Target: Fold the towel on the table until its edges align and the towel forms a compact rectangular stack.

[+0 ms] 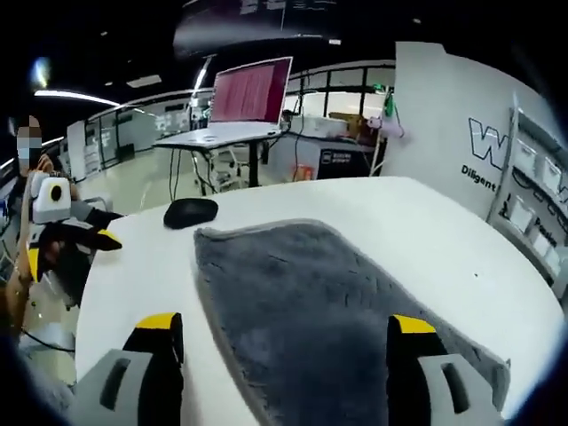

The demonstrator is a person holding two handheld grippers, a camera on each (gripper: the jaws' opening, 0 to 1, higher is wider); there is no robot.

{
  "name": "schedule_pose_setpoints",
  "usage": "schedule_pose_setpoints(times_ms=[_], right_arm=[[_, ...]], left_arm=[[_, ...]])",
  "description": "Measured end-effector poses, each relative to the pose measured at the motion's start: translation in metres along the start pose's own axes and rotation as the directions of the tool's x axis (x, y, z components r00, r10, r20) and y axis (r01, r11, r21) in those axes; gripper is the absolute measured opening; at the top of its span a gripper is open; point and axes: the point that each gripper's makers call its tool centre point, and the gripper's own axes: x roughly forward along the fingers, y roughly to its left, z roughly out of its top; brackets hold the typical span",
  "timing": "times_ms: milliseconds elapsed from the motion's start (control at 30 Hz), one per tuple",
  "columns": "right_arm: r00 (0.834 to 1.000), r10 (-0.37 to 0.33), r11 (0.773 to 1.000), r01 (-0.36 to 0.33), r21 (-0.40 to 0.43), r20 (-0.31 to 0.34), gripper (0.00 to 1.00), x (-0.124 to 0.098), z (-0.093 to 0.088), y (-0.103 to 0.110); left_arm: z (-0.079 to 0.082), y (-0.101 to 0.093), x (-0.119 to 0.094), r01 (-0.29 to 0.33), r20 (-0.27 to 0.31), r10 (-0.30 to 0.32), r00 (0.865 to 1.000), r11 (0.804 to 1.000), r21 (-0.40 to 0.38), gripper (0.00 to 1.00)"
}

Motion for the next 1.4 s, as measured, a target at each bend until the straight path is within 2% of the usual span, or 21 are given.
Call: schedule_pose_setpoints(times_ms=[133, 300, 567, 733, 1133, 1300, 1400], right_arm=[[1.000, -0.025, 0.998, 0.025, 0.064, 0.005, 0.99, -0.023, -0.017, -0.020], [0.997, -0.025, 0.984, 0.011, 0.180, 0.073, 0.99, -0.046, -0.023, -0.035], [0.990, -0.086, 0.969, 0.057, 0.239, 0.110, 0.99, -0.086, -0.041, -0.062], [0.979, -0.144, 0.937, 0.087, 0.339, 0.145, 0.97, -0.109, -0.057, -0.089], [0.978, -0.199, 0.916, 0.163, 0.366, 0.065, 0.97, -0.150, -0.114, -0.116], [0.978, -0.200, 0.918, 0.169, 0.359, 0.051, 0.96, -0.163, -0.126, -0.119], [0.978, -0.199, 0.923, 0.169, 0.346, 0.054, 0.90, -0.169, -0.129, -0.121]], left_arm=[[0.001, -0.005, 0.009, 0.015, -0.010, -0.015, 1.000, 1.000, 0.004, 0.99], [0.007, -0.015, 0.024, 0.046, 0.002, -0.046, 0.999, 0.999, 0.002, 0.99], [0.013, -0.028, 0.046, 0.082, 0.006, -0.082, 0.997, 0.997, -0.003, 0.99], [0.016, -0.032, 0.059, 0.084, 0.008, -0.084, 0.996, 0.996, -0.011, 0.99], [0.010, -0.042, 0.082, 0.104, -0.017, -0.105, 0.994, 0.994, -0.029, 0.99], [0.009, -0.046, 0.089, 0.111, -0.033, -0.111, 0.993, 0.994, -0.022, 0.99], [0.009, -0.048, 0.093, 0.116, -0.037, -0.117, 0.992, 0.993, -0.018, 0.99]])
